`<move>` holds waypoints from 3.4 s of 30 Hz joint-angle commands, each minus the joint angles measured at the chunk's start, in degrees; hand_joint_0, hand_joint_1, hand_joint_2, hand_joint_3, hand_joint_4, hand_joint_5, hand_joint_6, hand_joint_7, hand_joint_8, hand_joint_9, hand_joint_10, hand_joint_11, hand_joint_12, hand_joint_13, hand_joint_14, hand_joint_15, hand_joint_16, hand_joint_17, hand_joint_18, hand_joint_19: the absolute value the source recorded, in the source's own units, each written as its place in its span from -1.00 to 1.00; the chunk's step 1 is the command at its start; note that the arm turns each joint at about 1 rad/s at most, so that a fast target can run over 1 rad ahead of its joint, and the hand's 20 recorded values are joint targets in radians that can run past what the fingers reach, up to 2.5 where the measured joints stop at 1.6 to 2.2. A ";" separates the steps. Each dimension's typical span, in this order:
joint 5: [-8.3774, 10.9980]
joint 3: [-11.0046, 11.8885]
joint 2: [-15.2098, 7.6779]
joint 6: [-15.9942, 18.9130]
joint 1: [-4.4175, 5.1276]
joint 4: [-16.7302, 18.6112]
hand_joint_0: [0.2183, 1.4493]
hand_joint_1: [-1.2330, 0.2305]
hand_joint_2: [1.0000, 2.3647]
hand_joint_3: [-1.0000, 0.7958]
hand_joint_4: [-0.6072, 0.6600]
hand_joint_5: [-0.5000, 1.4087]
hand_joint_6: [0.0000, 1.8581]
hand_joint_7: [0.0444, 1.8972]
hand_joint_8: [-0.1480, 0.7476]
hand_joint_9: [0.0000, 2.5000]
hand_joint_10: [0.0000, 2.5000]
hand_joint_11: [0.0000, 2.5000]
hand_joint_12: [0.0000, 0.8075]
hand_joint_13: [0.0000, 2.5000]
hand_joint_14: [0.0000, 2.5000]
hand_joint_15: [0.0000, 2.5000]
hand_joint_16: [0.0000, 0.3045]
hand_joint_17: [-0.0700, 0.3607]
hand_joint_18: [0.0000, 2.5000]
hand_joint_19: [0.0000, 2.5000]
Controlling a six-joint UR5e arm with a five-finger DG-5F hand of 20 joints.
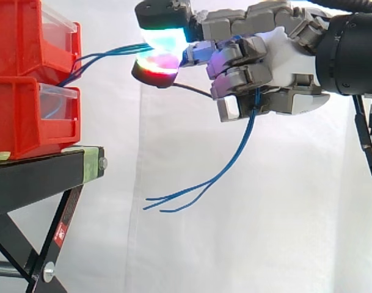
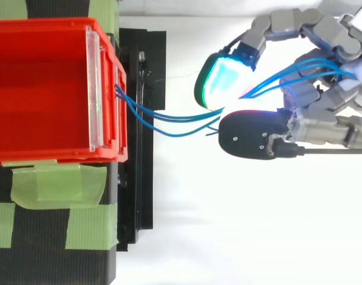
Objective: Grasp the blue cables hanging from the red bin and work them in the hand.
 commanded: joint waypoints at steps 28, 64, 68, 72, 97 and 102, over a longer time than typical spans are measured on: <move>-1.02 0.00 0.00 -0.25 -0.07 -1.79 0.08 -0.22 -0.98 -0.63 0.28 -0.34 -0.44 0.28 0.63 0.36 1.00 1.00 0.75 0.68 1.00 0.72 0.38 0.06 1.00 -0.39; 8.21 0.00 0.00 -8.43 -0.77 0.85 0.00 -0.19 -1.00 -0.97 0.31 -0.19 -0.53 0.37 0.63 0.36 1.00 1.00 0.75 0.68 1.00 0.72 0.38 0.06 1.00 -0.39; 8.65 0.00 0.00 -10.71 -1.04 2.52 0.01 -0.20 -1.00 -0.95 0.31 -0.18 -0.53 0.37 0.63 0.36 1.00 1.00 0.75 0.68 1.00 0.72 0.38 0.06 1.00 -0.39; 8.38 0.00 0.00 -12.20 -1.30 4.45 0.08 -0.21 -0.99 -0.82 0.30 -0.18 -0.53 0.38 0.63 0.36 1.00 1.00 0.75 0.68 1.00 0.72 0.38 0.06 1.00 -0.39; 8.21 0.79 0.00 -14.05 -0.86 5.33 0.09 -0.21 -0.99 -0.84 0.32 -0.23 -1.00 0.35 0.63 0.36 1.00 1.00 0.75 0.68 1.00 0.72 0.38 0.06 1.00 -0.39; 7.94 0.79 0.00 -13.26 -0.86 4.01 0.12 -0.26 -0.99 -0.80 0.30 -0.25 -1.00 0.39 0.63 0.36 1.00 1.00 0.75 0.68 1.00 0.72 0.38 0.06 1.00 -0.39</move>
